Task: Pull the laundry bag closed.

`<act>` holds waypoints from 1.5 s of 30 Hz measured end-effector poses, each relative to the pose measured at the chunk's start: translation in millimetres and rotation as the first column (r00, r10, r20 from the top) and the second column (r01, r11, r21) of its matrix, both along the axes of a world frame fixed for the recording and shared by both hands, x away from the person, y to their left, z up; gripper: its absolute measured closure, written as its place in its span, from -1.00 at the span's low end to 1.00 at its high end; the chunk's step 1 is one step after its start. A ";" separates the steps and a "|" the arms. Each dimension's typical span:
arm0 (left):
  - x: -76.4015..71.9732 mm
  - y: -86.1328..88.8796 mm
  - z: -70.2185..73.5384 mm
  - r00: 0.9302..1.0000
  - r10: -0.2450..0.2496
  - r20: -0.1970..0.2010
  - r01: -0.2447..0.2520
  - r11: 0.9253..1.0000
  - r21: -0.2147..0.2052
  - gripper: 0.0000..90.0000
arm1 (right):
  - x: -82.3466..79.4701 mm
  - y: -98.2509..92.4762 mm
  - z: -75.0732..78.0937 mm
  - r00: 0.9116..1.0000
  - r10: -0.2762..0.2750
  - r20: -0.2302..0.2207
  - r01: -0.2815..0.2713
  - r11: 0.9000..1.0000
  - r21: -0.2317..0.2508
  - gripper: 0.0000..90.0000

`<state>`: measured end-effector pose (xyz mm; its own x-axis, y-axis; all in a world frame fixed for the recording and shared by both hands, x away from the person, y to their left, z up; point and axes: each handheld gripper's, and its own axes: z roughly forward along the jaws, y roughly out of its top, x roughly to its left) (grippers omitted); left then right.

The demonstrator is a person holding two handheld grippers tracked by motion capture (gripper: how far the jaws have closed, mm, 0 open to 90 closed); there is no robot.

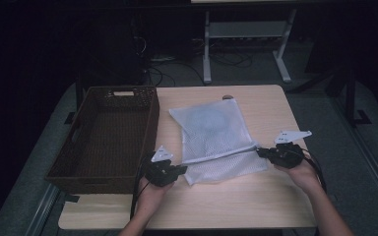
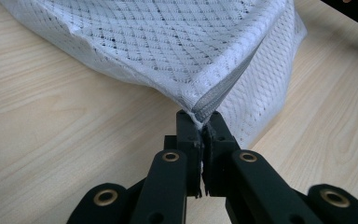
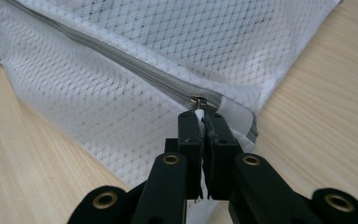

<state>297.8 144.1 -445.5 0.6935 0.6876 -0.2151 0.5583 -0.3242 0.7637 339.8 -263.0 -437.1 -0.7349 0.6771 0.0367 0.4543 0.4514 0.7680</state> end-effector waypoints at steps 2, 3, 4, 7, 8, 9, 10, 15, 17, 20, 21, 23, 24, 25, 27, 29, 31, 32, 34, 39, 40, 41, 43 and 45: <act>-0.2 -0.4 0.0 1.000 0.000 0.003 0.000 1.000 0.003 0.95 | 0.5 -1.9 0.1 1.000 -0.002 0.000 0.002 1.000 0.005 0.92; -0.1 -0.6 0.0 1.000 0.000 0.002 0.000 1.000 0.004 0.95 | 0.5 -2.1 0.0 1.000 -0.005 0.002 0.005 1.000 0.002 0.92; -0.1 -0.9 0.0 1.000 0.000 0.003 0.000 1.000 0.004 0.95 | 0.8 -2.7 -0.2 1.000 -0.005 0.000 0.005 1.000 0.002 0.92; 0.0 -1.9 -0.6 1.000 -0.001 0.002 0.001 1.000 0.007 0.94 | 1.4 -2.9 -1.1 1.000 -0.005 0.000 0.005 1.000 -0.005 0.92; 0.0 -2.3 -0.8 1.000 -0.001 0.001 0.001 1.000 0.007 0.95 | 1.7 -2.9 -1.6 1.000 -0.005 0.001 0.005 1.000 -0.009 0.92; 0.1 -2.7 -1.0 1.000 -0.001 0.002 0.001 1.000 0.009 0.95 | 1.9 -2.8 -2.0 1.000 -0.007 0.000 0.007 1.000 -0.011 0.92; 0.0 -2.9 -0.9 1.000 -0.001 0.002 0.001 1.000 0.012 0.94 | 2.1 -2.8 -2.3 1.000 -0.007 -0.002 0.007 1.000 -0.014 0.92; 0.3 -3.0 -1.0 1.000 0.000 0.003 0.000 1.000 0.016 0.94 | 3.6 -5.1 -3.2 1.000 -0.012 -0.007 0.012 1.000 -0.003 0.92; 0.1 -2.9 -1.4 1.000 0.003 0.003 -0.003 1.000 0.018 0.94 | 2.9 -4.2 -2.9 1.000 -0.012 -0.002 0.012 1.000 -0.006 0.91; -0.3 -2.6 -0.9 1.000 0.003 0.008 -0.003 1.000 0.028 0.90 | 2.6 -4.2 -1.9 1.000 -0.009 0.004 0.009 1.000 0.005 0.85; -0.3 -2.9 -0.8 1.000 0.000 0.006 -0.001 1.000 0.031 0.84 | 2.1 -4.4 -1.0 1.000 -0.010 0.005 0.010 1.000 0.013 0.74; -0.9 -4.3 -0.5 1.000 -0.001 0.013 0.001 0.999 0.043 0.57 | 1.4 -5.0 0.6 1.000 -0.010 0.001 0.010 0.999 0.039 0.55; -0.8 -5.4 -0.6 1.000 -0.006 0.010 0.005 0.999 0.052 0.43 | 1.0 -4.6 1.0 1.000 -0.009 -0.001 0.009 0.999 0.046 0.45; -0.8 -6.4 -0.9 1.000 -0.008 0.008 0.008 0.998 0.056 0.27 | 0.9 -4.1 1.1 1.000 -0.013 -0.001 0.013 0.999 0.049 0.32; -1.4 -8.2 -1.0 1.000 -0.010 0.014 0.009 0.998 0.069 0.06 | 1.0 -2.5 1.0 1.000 -0.014 -0.001 0.014 0.999 0.051 0.17; -1.6 -10.2 -1.6 1.000 -0.022 0.011 0.021 0.997 0.081 -0.17 | 0.8 -1.0 1.1 1.000 -0.023 0.001 0.023 0.998 0.053 0.01; -2.5 -11.8 -2.3 0.999 -0.033 0.012 0.031 0.996 0.083 -0.31 | 0.6 -0.3 1.3 1.000 -0.023 -0.001 0.023 0.998 0.064 -0.11; -2.7 -12.9 -2.6 0.999 -0.038 0.009 0.038 0.996 0.086 -0.40 | 0.3 0.3 1.7 1.000 -0.024 0.002 0.024 0.998 0.066 -0.18; -2.6 -14.3 -2.7 0.999 -0.052 0.003 0.051 0.994 0.101 -0.60 | -0.4 1.7 2.0 1.000 -0.018 -0.008 0.018 0.996 0.086 -0.39; -4.6 -14.8 -0.2 0.997 -0.070 0.009 0.069 0.990 0.126 -0.79 | -8.2 4.7 -2.5 0.999 -0.017 -0.039 0.018 0.999 0.029 -0.70; -5.5 -15.1 0.3 0.997 -0.074 0.010 0.072 0.988 0.135 -0.80 | -11.0 3.4 -3.5 0.999 -0.014 -0.034 0.015 0.999 0.033 -0.71; -6.6 -15.5 0.8 0.997 -0.078 0.010 0.076 0.987 0.144 -0.84 | -13.7 2.0 -4.0 0.999 -0.016 -0.033 0.017 0.999 0.037 -0.72; -9.9 -16.8 1.2 0.996 -0.090 0.008 0.088 0.984 0.152 -0.86 | -18.9 -1.1 -4.5 0.999 -0.019 -0.031 0.021 0.998 0.052 -0.74; -13.3 -18.1 1.9 0.995 -0.097 0.011 0.094 0.983 0.156 -0.86 | -23.8 -3.5 -4.4 0.999 -0.024 -0.024 0.025 0.998 0.060 -0.76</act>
<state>284.5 126.0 -443.6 0.7605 0.6420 -0.0974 0.5052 -0.4908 0.7099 316.0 -266.5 -441.5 -0.7166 0.6910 0.0951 0.4830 0.3933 0.7824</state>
